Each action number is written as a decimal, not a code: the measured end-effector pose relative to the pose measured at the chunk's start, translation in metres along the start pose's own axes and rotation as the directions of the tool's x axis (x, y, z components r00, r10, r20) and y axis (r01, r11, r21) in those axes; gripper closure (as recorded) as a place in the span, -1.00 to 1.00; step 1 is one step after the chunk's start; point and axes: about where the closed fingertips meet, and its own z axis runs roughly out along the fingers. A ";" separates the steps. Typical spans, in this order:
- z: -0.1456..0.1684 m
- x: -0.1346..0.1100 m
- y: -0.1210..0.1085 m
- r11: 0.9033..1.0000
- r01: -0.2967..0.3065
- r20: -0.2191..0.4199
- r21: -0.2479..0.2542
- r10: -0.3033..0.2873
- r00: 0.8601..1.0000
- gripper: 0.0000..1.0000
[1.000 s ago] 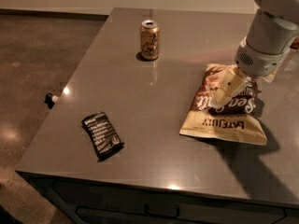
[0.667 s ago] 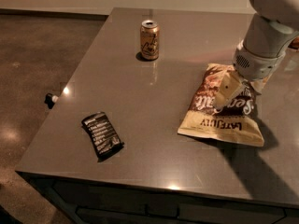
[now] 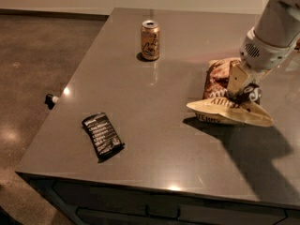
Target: Pick brown chip bag
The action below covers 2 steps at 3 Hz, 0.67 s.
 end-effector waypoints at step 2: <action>-0.072 -0.017 -0.005 0.997 0.071 0.143 0.022 -0.074 0.987 1.00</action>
Offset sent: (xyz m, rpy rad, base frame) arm 0.0041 -0.0052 0.1051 0.0454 -0.1885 0.0979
